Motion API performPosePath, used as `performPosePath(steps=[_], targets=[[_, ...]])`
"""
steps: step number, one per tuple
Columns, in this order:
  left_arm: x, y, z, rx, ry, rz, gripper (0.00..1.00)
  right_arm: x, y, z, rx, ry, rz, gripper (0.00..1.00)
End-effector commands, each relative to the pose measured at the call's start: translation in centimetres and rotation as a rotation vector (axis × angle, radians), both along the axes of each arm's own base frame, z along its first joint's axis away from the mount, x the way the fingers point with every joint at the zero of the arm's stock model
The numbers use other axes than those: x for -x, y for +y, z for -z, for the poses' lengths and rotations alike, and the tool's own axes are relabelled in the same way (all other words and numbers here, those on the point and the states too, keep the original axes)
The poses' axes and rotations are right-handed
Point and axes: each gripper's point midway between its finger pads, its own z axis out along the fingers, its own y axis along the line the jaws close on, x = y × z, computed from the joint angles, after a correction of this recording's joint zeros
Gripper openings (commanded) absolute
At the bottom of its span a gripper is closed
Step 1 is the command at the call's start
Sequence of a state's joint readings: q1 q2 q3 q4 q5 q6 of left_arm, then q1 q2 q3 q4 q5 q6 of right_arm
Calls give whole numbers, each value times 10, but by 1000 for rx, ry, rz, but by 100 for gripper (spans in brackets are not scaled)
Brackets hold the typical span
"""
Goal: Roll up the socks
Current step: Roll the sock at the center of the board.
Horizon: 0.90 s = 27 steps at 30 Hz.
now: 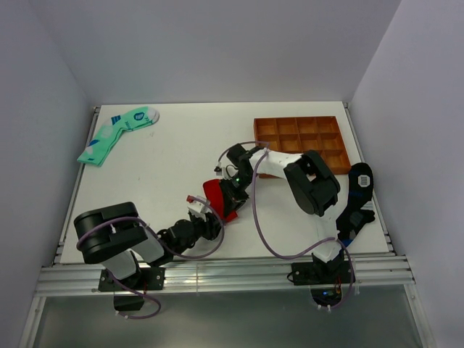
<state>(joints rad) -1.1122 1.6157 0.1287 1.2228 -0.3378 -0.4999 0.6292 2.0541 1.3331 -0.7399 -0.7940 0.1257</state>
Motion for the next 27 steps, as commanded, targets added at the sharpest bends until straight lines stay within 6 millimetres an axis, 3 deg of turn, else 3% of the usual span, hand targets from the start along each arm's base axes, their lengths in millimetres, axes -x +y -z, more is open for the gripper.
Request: performPosePath(steps=[1, 15, 27], targets=[[1, 5, 13, -59, 3, -4, 45, -19, 3, -11, 22, -22, 41, 16], [6, -11, 21, -125, -9, 40, 44, -12, -6, 6, 79, 22, 80, 16], [10, -16, 37, -223, -12, 33, 43, -22, -6, 1, 67, 17, 96, 19]])
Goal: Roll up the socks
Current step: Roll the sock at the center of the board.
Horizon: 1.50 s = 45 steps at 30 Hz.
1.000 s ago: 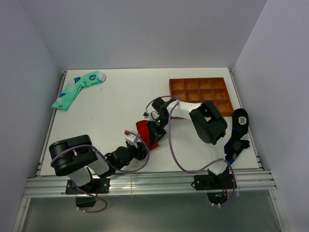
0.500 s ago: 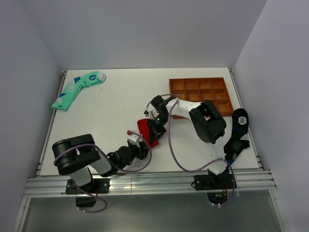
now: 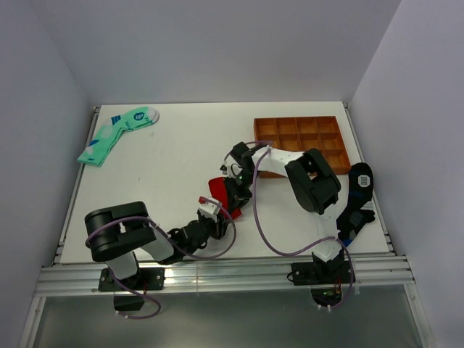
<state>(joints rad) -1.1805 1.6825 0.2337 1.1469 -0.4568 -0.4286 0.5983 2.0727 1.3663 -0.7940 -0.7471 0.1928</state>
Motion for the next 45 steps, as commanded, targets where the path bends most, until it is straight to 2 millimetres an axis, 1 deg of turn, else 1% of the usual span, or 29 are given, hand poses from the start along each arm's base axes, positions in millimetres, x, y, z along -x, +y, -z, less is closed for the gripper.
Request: performPosePath(steps=[1, 3, 7, 13, 14, 17, 18, 20, 21, 23, 28, 30, 31, 33, 34, 35, 36, 37, 38, 41, 42, 45], targets=[[18, 3, 35, -141, 58, 53, 43, -12, 3, -1, -15, -28, 17, 20], [19, 2, 36, -144, 57, 49, 42, -13, 4, -3, -25, -29, 20, 20], [17, 4, 45, -186, 69, 32, 41, -12, 4, -3, -34, -26, 21, 22], [14, 3, 49, -225, 67, 10, 35, -11, 4, -1, -39, -30, 23, 24], [16, 3, 50, -230, 71, 11, 31, -11, 4, 0, -38, -31, 24, 25], [16, 3, 53, -243, 73, 9, 25, -13, 5, 0, -48, -45, 25, 26], [17, 4, 54, -252, 77, 9, 21, -13, 4, 0, -41, -56, 33, 28], [17, 2, 55, -259, 78, 12, 17, -14, 4, -2, -56, -78, 34, 31], [17, 1, 55, -261, 78, 14, 14, -13, 3, -2, -57, -83, 39, 34], [18, -2, 55, -271, 83, 25, 10, -14, 2, -1, -66, -107, 47, 36], [23, -8, 52, -275, 102, 58, 4, -15, 0, 2, -97, -159, 67, 44], [24, -10, 54, -283, 115, 69, 2, -19, -1, 1, -112, -195, 88, 47], [24, -13, 54, -284, 120, 74, 2, -21, -1, -1, -122, -210, 93, 48], [26, -11, 61, -316, 135, 77, 1, -26, 0, -6, -136, -246, 110, 49], [26, -15, 60, -313, 138, 80, 1, -28, 0, -7, -140, -259, 115, 49], [27, -13, 63, -327, 148, 81, 1, -32, 2, -13, -153, -289, 121, 49], [28, -13, 64, -331, 156, 83, 0, -37, 0, -14, -139, -313, 139, 49], [28, -16, 63, -327, 162, 89, 0, -42, -2, -14, -117, -339, 157, 50], [30, -16, 64, -327, 168, 91, 0, -48, -3, -19, -116, -370, 174, 51], [32, -17, 61, -325, 183, 100, 0, -61, -6, -26, -93, -437, 219, 51], [34, -15, 63, -337, 193, 107, 0, -65, -7, -26, -80, -450, 239, 52], [36, -17, 60, -324, 206, 114, 0, -73, -8, -29, -79, -477, 277, 53]])
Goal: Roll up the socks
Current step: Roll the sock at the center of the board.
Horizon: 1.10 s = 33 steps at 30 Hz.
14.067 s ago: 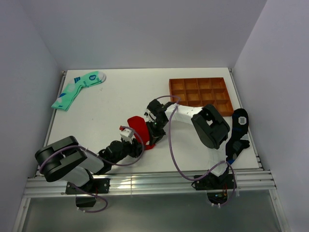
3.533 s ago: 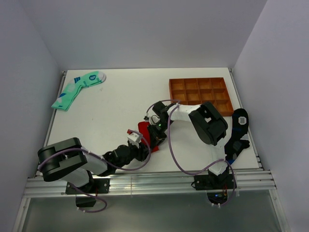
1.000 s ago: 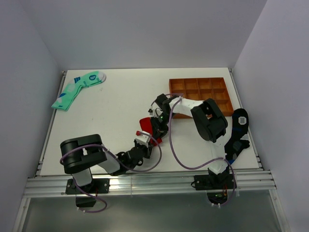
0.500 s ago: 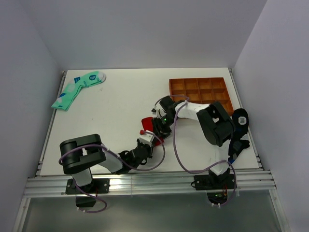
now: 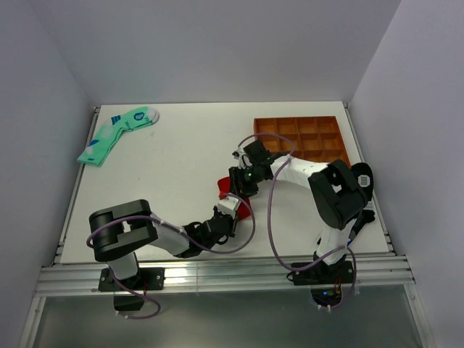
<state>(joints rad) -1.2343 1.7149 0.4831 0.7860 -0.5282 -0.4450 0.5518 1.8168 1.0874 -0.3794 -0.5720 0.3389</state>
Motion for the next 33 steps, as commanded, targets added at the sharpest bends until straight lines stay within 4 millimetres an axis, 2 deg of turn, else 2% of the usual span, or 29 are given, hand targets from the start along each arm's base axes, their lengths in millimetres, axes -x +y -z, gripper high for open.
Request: performPosePath(steps=[1, 6, 9, 10, 11, 17, 18, 22, 25, 29, 33], targets=[[43, 23, 56, -182, 191, 132, 0, -33, 6, -19, -28, -151, 84, 53], [45, 28, 59, -137, 260, 130, 0, -40, 2, -19, -28, -183, 140, 53], [43, 34, 70, -174, 305, 117, 1, -44, -2, -25, -54, -213, 182, 52], [41, 29, 68, -176, 307, 115, 0, -47, -5, -25, -57, -218, 197, 53], [43, 34, 73, -208, 327, 115, 0, -48, -8, -28, -67, -238, 220, 52], [44, 31, 72, -245, 367, 124, 0, -55, -25, -49, -153, -318, 309, 53], [46, 36, 76, -275, 382, 121, 0, -54, -24, -52, -171, -321, 308, 53], [42, 30, 73, -298, 387, 117, 0, -59, -30, -59, -162, -354, 345, 53], [42, 29, 70, -298, 394, 114, 0, -62, -50, -44, -43, -342, 418, 50], [42, 28, 68, -309, 402, 113, 0, -56, -69, -28, 61, -306, 493, 43], [44, 29, 67, -325, 412, 125, 0, -51, -80, -25, 47, -312, 554, 43]])
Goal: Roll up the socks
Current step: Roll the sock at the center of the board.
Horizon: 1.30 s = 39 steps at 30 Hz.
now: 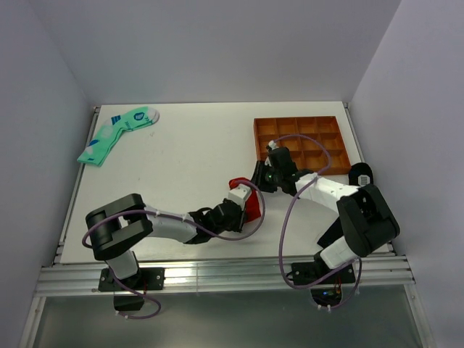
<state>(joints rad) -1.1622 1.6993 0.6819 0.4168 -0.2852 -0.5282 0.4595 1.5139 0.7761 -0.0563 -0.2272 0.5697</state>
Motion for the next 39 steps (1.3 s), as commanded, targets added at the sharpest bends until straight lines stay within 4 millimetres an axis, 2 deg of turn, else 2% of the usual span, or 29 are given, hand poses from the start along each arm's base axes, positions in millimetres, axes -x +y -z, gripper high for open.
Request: performPosePath(steps=[1, 3, 5, 6, 9, 13, 16, 18, 21, 24, 30, 33, 35, 39], targets=[[39, 55, 66, -285, 181, 60, 0, -5, -19, -7, -16, -44, 101, 43], [42, 57, 65, -300, 193, 70, 0, -1, -18, -6, -55, -16, 96, 43], [42, 58, 63, -311, 197, 75, 0, -7, -22, -7, -75, -28, 119, 43], [44, 64, 64, -336, 210, 75, 0, -7, -21, -8, -81, -26, 119, 42], [43, 65, 60, -342, 234, 71, 0, -4, -16, -5, -114, -10, 109, 42], [39, 69, 57, -383, 277, 47, 0, -5, -15, 7, -100, 15, 106, 40], [36, 69, 54, -398, 285, 40, 0, -4, -21, 17, -63, 50, 136, 30], [36, 68, 54, -400, 288, 43, 0, -4, -24, 21, -47, 59, 147, 27], [36, 69, 54, -407, 287, 45, 0, -4, -30, 29, -10, 69, 162, 28], [36, 68, 53, -399, 289, 46, 0, -4, -26, 35, -18, 78, 144, 35], [38, 65, 52, -383, 298, 54, 0, -4, -8, 49, -20, 112, 87, 40], [39, 66, 54, -395, 305, 56, 0, -8, 5, 50, -38, 111, 53, 36], [38, 66, 54, -405, 308, 50, 0, -9, 14, 51, -35, 113, 30, 30], [38, 71, 56, -435, 334, 37, 0, -12, 37, 52, -57, 120, -27, 27]])
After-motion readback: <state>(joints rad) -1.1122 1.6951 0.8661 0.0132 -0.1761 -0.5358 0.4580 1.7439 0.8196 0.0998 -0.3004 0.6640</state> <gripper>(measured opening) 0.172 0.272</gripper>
